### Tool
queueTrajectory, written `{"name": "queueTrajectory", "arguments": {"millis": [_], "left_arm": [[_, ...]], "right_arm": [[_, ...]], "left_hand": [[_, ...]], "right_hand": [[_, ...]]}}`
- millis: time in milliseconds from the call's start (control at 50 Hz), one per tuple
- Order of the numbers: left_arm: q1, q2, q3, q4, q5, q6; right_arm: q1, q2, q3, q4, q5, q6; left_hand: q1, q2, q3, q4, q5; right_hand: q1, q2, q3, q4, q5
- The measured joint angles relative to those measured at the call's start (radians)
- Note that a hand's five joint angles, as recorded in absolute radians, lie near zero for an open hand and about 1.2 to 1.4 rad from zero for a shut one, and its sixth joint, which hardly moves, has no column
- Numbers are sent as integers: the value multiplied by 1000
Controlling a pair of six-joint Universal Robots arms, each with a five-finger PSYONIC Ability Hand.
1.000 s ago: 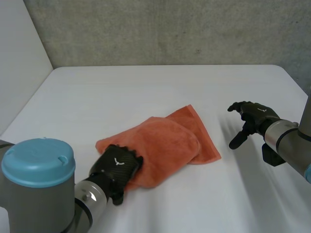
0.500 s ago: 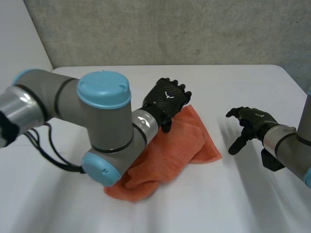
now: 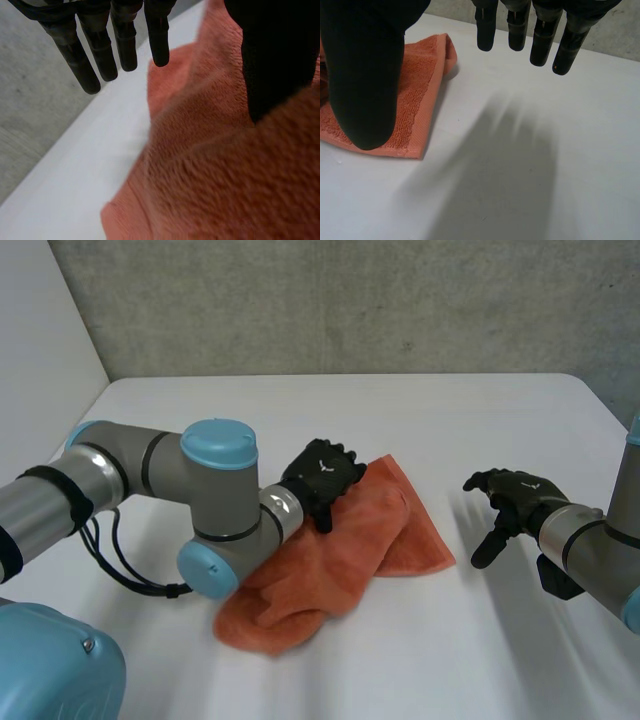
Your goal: Fold the laundry
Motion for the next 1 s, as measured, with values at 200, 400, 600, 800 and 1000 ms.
{"name": "queueTrajectory", "arguments": {"millis": [200, 400, 600, 800, 1000], "left_arm": [[9, 12, -33, -86, 44, 47], [11, 166, -115, 13, -33, 49], [22, 505, -413, 280, -137, 49], [21, 716, -571, 254, -129, 50], [24, 727, -595, 177, -126, 45]], "right_arm": [[-2, -1, -2, 1, 0, 1], [-1, -11, -5, 3, -3, 1], [11, -14, -15, 14, -35, 9], [54, -26, -55, 36, -177, 99], [132, -39, -137, 22, -238, 292]], "left_hand": [[534, 543, 526, 530, 525], [674, 800, 791, 809, 736], [674, 804, 798, 810, 736], [674, 807, 802, 811, 736], [674, 808, 802, 814, 736]], "right_hand": [[0, 0, 0, 0, 0], [0, 0, 0, 0, 0], [0, 0, 0, 0, 0], [0, 0, 0, 0, 0], [0, 0, 0, 0, 0]]}}
